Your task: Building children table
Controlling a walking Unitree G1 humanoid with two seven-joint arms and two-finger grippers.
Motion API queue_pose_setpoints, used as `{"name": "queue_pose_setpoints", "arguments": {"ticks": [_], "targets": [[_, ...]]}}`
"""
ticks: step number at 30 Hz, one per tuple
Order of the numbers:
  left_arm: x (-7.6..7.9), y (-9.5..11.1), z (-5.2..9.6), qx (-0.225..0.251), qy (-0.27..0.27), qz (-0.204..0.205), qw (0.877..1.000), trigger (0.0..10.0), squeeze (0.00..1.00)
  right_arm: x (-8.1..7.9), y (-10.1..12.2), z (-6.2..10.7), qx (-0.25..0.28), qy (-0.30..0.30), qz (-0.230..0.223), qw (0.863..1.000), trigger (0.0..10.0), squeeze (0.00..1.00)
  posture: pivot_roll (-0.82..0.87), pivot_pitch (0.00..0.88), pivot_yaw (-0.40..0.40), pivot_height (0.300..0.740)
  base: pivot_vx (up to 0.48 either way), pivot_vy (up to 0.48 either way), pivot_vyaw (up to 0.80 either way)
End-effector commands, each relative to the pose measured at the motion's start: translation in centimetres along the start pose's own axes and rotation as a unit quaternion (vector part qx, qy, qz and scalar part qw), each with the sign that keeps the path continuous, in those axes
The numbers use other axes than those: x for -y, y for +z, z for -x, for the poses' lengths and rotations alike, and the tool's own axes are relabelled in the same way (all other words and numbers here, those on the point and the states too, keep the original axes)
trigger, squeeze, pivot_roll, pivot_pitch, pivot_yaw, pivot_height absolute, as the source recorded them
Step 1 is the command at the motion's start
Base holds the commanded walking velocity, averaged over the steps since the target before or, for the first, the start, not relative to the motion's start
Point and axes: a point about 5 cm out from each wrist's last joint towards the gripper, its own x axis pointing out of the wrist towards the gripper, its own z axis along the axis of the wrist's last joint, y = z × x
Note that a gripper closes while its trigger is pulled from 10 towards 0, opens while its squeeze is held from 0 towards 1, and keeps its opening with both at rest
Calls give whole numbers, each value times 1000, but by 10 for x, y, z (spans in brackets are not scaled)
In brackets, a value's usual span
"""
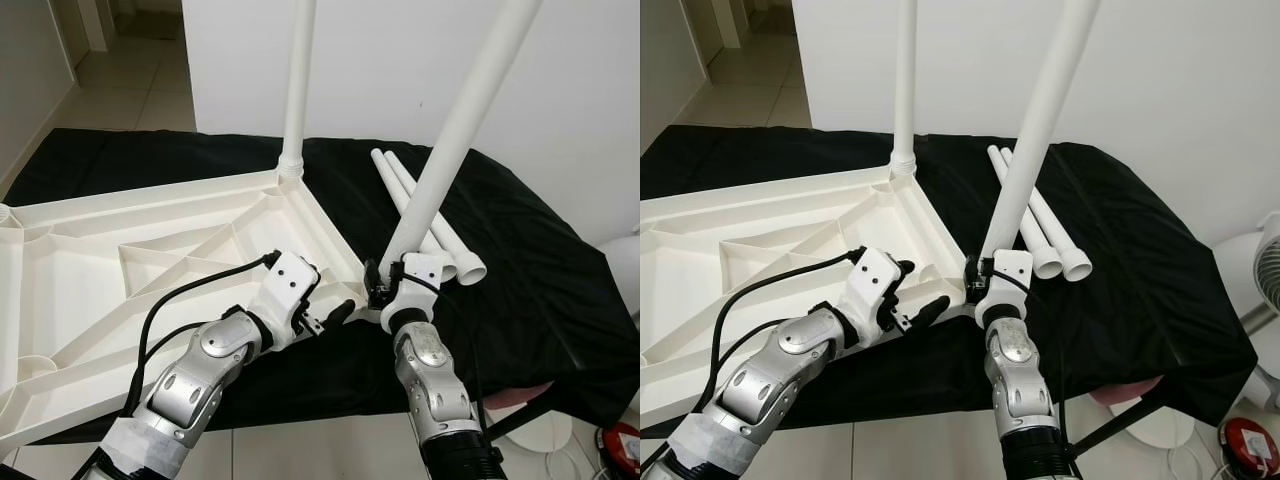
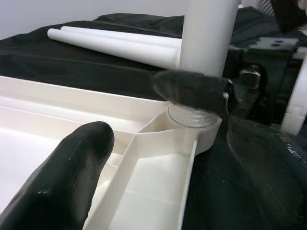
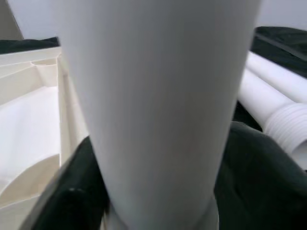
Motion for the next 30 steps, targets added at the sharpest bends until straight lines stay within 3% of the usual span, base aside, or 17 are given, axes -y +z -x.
{"name": "queue_pose_setpoints", "arguments": {"ticks": [1,11,12,19,21,22,25,30], "targets": [[5,1,-1,2,-54,-3,999,10000,0,3,-10,5,-20,-7,-9,1000,10000,1000,-22,0,-82,740,0,0,0],[5,4,-2,4,-65,-9,998,10000,0,21,3,-2,-1,58,9,998,10000,1000,-20,0,-75,740,0,0,0],[5,5,-2,5,-65,-9,998,10000,0,23,5,-4,-3,89,16,996,10000,0,-20,0,-74,740,0,0,0],[5,6,-2,6,-65,-9,998,10000,0,26,11,-8,0,144,34,989,10000,0,-16,0,-71,740,0,0,0],[5,7,-2,7,-64,-9,998,10000,0,25,17,-16,9,214,62,975,10000,0,-8,0,-68,740,0,0,0],[5,7,-2,7,-64,-9,998,10000,0,25,17,-16,9,214,62,975,10000,0,-8,0,-68,740,0,0,0],[4,8,-2,8,-63,-9,998,10000,0,21,21,-21,14,281,72,957,10000,0,-7,0,-68,740,0,0,0],[4,8,-2,6,-66,-9,998,10000,0,20,19,-24,2,316,82,945,10000,0,-6,0,-62,740,0,0,0]]}}
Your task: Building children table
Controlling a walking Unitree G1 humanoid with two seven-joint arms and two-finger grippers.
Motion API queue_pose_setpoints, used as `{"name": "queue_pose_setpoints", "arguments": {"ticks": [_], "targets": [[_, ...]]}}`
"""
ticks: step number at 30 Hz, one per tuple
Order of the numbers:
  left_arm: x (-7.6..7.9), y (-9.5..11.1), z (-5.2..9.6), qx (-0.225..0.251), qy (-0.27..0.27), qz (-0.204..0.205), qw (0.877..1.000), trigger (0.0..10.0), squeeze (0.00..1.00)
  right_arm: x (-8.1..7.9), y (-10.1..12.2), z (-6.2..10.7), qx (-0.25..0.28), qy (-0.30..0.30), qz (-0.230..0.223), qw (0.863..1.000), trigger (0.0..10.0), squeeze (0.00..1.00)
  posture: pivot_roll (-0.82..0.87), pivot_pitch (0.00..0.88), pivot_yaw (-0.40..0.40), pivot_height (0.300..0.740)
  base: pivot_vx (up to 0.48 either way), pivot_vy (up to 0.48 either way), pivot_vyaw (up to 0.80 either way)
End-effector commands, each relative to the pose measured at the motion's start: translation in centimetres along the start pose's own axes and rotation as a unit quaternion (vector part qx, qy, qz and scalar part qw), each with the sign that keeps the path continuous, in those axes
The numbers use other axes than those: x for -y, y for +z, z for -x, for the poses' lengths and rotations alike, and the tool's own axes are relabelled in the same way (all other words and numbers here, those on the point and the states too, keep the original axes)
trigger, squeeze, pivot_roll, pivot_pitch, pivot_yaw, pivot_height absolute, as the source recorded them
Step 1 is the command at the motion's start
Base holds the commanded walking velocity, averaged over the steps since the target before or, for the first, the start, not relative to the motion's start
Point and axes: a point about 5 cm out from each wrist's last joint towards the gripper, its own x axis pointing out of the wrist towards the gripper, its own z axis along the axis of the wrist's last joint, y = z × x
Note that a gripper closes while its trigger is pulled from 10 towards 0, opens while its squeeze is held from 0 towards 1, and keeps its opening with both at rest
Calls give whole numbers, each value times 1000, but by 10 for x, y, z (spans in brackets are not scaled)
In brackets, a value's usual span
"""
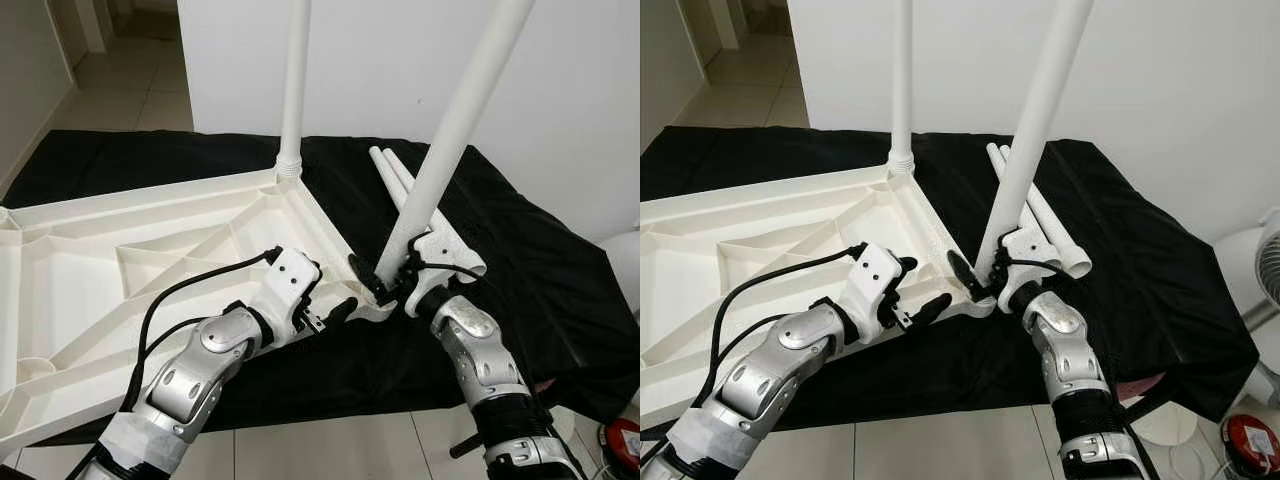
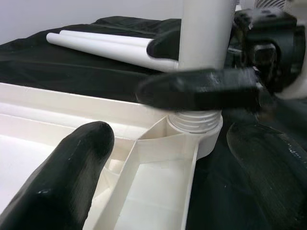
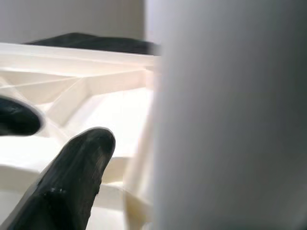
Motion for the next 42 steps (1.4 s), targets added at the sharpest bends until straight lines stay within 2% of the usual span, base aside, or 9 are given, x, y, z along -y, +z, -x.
{"name": "queue_pose_setpoints", "arguments": {"ticks": [1,8,9,10,20,21,23,24,42], "targets": [[7,3,-1,2,-63,-4,998,10000,0,2,-3,0,-12,13,3,1000,10000,0,-6,0,-62,740,0,0,0],[9,4,-1,1,-73,-4,997,10000,0,4,-12,-1,-41,47,9,998,9647,0,-2,0,-66,740,0,0,0],[9,4,-1,1,-73,-4,997,10000,0,4,-13,-1,-43,51,9,998,4039,0,0,0,-66,740,0,0,0],[9,4,-1,1,-73,-3,997,10000,0,5,-14,-1,-43,53,8,998,0,0,0,0,-66,740,0,0,0],[11,4,-1,1,-76,-3,997,10000,0,8,-21,1,-49,65,8,997,0,0,3,0,-67,740,0,0,0],[11,4,-1,0,-77,-2,997,10000,0,8,-25,3,-56,54,0,997,4745,0,2,0,-65,740,0,0,0],[11,4,-1,0,-78,-2,997,10000,0,8,-26,3,-58,49,-2,997,4745,0,2,0,-65,740,0,0,0],[11,4,-1,0,-78,-2,997,10000,0,8,-27,3,-58,41,-8,997,10000,0,0,0,-66,740,0,0,0],[16,3,-1,0,-84,5,996,10000,0,-1,-34,-3,-72,-170,-63,981,10000,0,-9,0,-77,740,0,0,0]]}}
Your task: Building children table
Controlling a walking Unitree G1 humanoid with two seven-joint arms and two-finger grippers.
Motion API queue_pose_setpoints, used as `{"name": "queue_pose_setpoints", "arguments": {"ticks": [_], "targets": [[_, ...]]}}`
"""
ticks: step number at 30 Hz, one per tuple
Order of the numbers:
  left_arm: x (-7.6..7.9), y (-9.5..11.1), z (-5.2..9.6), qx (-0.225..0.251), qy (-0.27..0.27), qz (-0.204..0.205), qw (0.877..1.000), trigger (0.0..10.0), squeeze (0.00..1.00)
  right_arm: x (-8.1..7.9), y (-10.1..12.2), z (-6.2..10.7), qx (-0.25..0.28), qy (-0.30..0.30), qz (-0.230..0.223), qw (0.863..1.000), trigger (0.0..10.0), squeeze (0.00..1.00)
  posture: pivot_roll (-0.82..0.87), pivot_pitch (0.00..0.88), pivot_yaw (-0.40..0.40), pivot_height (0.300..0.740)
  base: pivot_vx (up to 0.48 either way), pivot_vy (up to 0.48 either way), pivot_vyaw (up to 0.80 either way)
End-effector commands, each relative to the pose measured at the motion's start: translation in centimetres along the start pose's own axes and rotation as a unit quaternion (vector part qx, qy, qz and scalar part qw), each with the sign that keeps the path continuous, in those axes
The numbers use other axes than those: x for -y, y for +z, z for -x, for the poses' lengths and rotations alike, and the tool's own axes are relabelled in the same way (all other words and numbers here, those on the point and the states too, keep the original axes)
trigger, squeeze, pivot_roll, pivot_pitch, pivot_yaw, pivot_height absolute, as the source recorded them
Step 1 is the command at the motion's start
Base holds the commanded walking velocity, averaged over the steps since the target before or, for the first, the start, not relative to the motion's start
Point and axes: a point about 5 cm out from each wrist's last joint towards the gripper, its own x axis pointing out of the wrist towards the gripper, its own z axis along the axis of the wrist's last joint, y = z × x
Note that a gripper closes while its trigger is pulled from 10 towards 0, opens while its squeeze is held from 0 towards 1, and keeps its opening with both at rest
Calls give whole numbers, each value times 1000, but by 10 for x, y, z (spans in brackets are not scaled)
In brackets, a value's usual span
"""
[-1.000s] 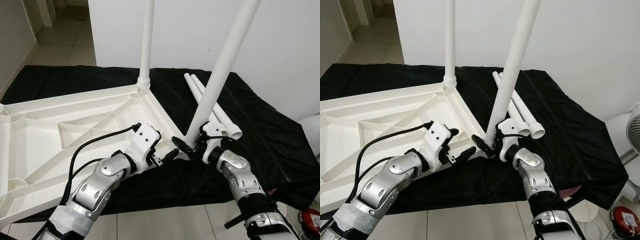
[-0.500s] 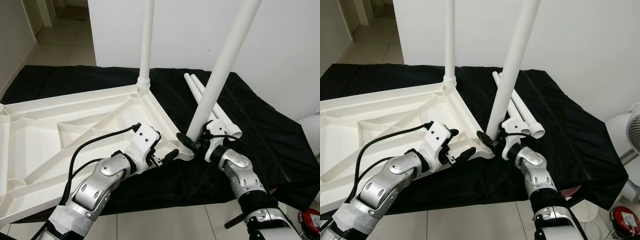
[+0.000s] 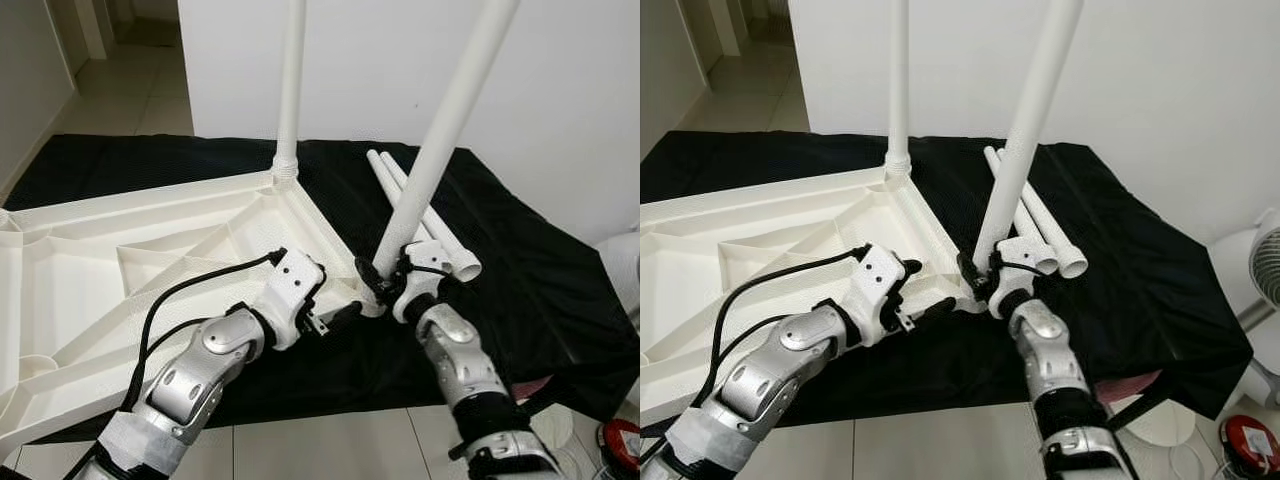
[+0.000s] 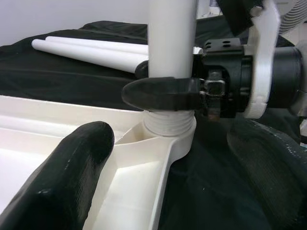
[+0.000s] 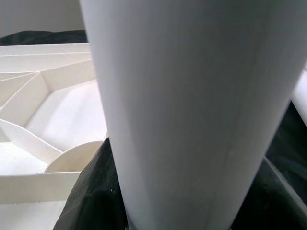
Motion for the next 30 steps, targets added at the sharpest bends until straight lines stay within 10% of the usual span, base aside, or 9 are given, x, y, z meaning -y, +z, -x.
{"name": "queue_pose_setpoints", "arguments": {"ticks": [1,10,19,20,22,23,30], "targets": [[10,0,0,-2,-66,1,998,10000,0,2,-17,7,-52,-77,-17,996,10000,0,-12,0,-80,740,0,0,0],[12,-1,1,-3,-70,1,998,10000,0,-20,-21,22,-75,-214,-21,974,10000,0,-18,0,-79,740,0,0,0],[10,-2,1,-5,-73,0,997,10000,0,-29,-18,27,-72,-202,-23,976,10000,0,-22,0,-78,740,0,0,0],[10,-1,1,-4,-72,0,997,10000,0,-27,-17,27,-67,-200,-20,977,10000,545,-24,0,-86,740,0,0,0],[10,-1,0,-4,-72,-1,997,10000,0,-27,-15,28,-66,-202,-17,977,10000,545,-24,0,-86,740,0,0,0],[10,-1,0,-3,-71,-1,997,10000,0,-28,-14,28,-62,-196,-18,978,10000,1000,-23,0,-91,740,0,0,0],[12,0,0,0,-68,1,998,10000,0,-21,-5,29,-13,-120,-14,993,10000,1000,-13,0,-102,740,0,0,0]]}}
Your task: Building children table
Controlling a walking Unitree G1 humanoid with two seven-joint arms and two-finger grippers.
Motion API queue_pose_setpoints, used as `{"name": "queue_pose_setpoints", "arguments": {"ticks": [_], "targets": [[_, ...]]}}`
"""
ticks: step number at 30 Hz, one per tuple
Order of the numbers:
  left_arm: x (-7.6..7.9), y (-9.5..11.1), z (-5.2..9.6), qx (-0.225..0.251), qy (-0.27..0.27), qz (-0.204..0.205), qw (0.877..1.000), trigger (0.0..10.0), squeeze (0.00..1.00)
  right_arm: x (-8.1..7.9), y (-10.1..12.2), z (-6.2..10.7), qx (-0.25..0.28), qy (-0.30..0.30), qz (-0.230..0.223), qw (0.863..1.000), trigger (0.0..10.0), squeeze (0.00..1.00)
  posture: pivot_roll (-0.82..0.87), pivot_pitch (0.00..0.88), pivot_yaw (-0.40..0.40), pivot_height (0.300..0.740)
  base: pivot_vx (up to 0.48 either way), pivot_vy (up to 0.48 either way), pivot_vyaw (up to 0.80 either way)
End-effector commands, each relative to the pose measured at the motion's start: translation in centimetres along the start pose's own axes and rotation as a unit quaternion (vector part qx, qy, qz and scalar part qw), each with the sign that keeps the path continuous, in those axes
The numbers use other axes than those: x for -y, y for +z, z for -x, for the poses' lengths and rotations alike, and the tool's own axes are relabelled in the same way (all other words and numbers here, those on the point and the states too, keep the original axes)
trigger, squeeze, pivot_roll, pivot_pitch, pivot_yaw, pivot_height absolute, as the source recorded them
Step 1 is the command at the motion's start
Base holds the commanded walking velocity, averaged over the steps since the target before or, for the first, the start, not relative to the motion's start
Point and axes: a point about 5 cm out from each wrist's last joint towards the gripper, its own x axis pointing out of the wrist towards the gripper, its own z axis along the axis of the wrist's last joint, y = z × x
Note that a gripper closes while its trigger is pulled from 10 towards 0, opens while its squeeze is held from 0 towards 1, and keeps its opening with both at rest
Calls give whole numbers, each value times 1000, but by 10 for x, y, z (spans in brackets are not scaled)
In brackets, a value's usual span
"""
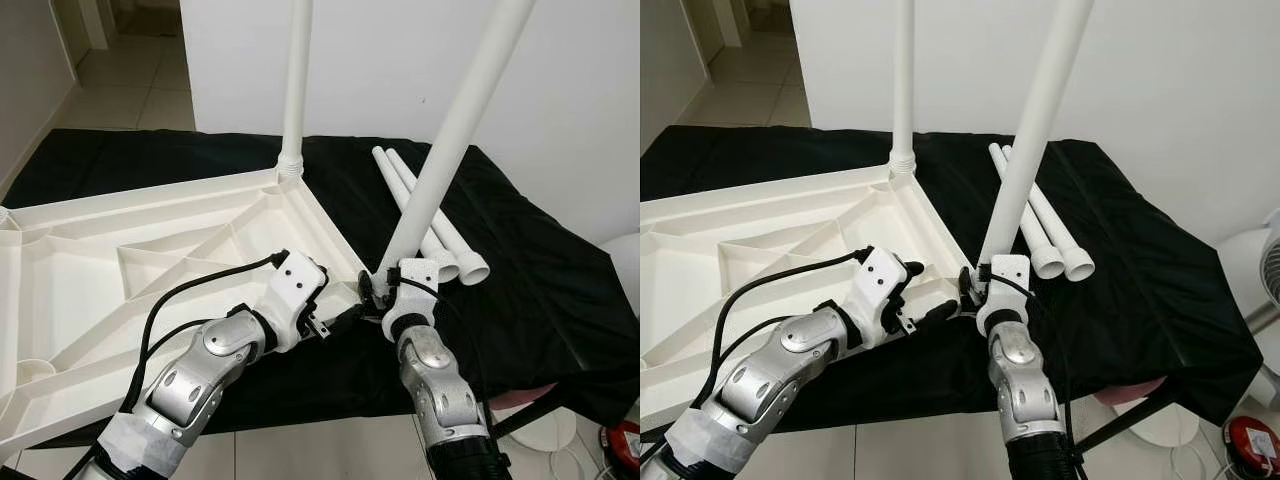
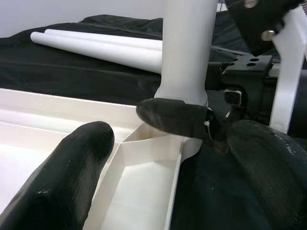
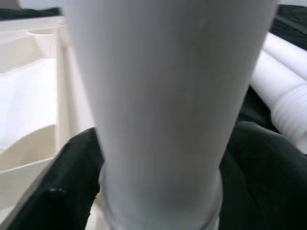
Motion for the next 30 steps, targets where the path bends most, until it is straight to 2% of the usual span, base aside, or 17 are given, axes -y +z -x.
{"name": "queue_pose_setpoints", "arguments": {"ticks": [1,5,6,7,9,10,12,15,17,24,27,28,29,30], "targets": [[9,0,-1,1,-62,0,998,10000,0,5,-1,0,5,10,-1,1000,10000,1000,-13,0,-102,740,0,0,0],[10,0,0,1,-62,-1,998,10000,0,10,1,-1,14,31,10,999,10000,1000,-12,0,-104,740,0,0,0],[10,1,0,1,-61,-1,998,10000,0,11,3,-2,20,62,14,998,10000,1000,-11,0,-103,740,0,0,0],[9,1,0,2,-60,0,998,10000,0,12,4,-3,23,89,12,996,10000,149,-9,0,-106,740,0,0,0],[9,1,0,2,-60,0,998,10000,0,12,4,-3,23,89,12,996,10000,149,-9,0,-106,740,0,0,0],[9,1,0,2,-60,0,998,10000,0,12,7,-5,27,116,13,993,10000,0,-7,0,-106,740,0,0,0],[11,1,0,2,-62,1,998,10000,0,12,10,-7,34,159,19,987,10000,0,-7,0,-106,740,0,0,0],[13,0,0,1,-64,-2,998,10000,0,15,11,-10,42,187,24,981,10000,0,-3,0,-106,740,0,0,0],[13,0,0,1,-64,-2,998,10000,0,15,11,-10,42,187,24,981,10000,0,-3,0,-106,740,0,0,0],[16,-2,2,-6,-68,1,998,10000,0,15,11,-23,40,252,56,965,10000,0,14,0,-106,740,0,0,0],[18,-4,2,-8,-72,2,997,10000,0,15,9,-25,36,262,63,962,10000,0,14,0,-106,740,0,0,0],[20,-5,3,-10,-75,3,997,10000,0,15,8,-26,30,269,64,961,7686,0,22,0,-108,740,0,0,0],[20,-5,3,-10,-75,3,997,10000,0,15,8,-26,30,269,64,961,7686,0,22,0,-108,740,0,0,0],[21,-5,3,-12,-76,3,997,10000,0,16,6,-27,27,275,70,959,2784,0,25,0,-110,740,0,0,0]]}}
